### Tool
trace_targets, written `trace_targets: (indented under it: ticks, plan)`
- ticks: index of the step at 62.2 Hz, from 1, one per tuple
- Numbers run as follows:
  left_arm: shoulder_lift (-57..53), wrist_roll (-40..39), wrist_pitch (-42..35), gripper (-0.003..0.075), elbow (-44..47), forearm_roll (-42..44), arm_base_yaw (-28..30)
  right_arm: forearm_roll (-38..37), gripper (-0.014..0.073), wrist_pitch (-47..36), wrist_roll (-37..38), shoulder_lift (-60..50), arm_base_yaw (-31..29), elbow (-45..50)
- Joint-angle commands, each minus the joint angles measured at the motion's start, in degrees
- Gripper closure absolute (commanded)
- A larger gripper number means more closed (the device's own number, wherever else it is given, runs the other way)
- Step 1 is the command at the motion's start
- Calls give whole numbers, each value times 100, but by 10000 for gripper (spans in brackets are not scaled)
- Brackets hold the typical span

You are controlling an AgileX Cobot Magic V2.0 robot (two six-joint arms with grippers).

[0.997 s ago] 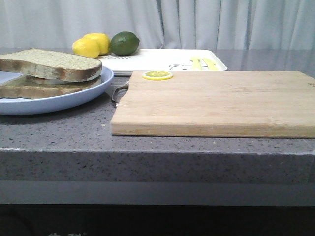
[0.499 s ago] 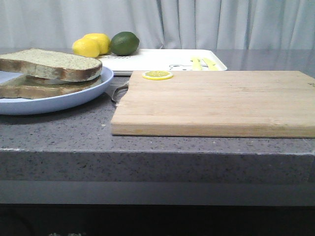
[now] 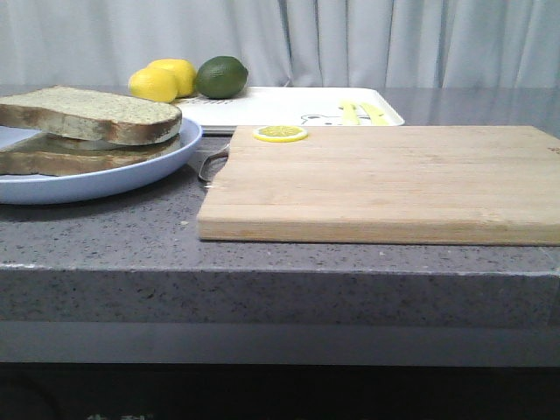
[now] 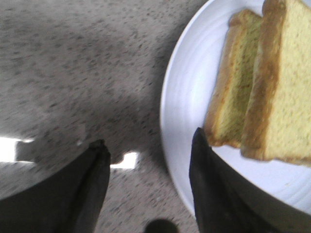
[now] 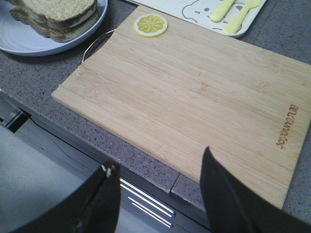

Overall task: Place bread and move sandwich to tray
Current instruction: 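Move the left gripper to the blue plate rim and grasp it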

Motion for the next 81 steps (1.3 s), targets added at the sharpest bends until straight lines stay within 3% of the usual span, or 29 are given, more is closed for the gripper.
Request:
trace_targets:
  ticks: [1, 72, 81]
  plan:
    - [83, 274, -136, 355, -202, -725, 18, -2, 192, -350, -23, -18, -41, -148]
    - [954, 476, -215, 357, -202, -970, 7, -2, 192, -345, -23, -18, -41, -148]
    - [954, 490, -226, 477, -202, -970, 7, -2, 192, -345, -23, -18, -41, -148]
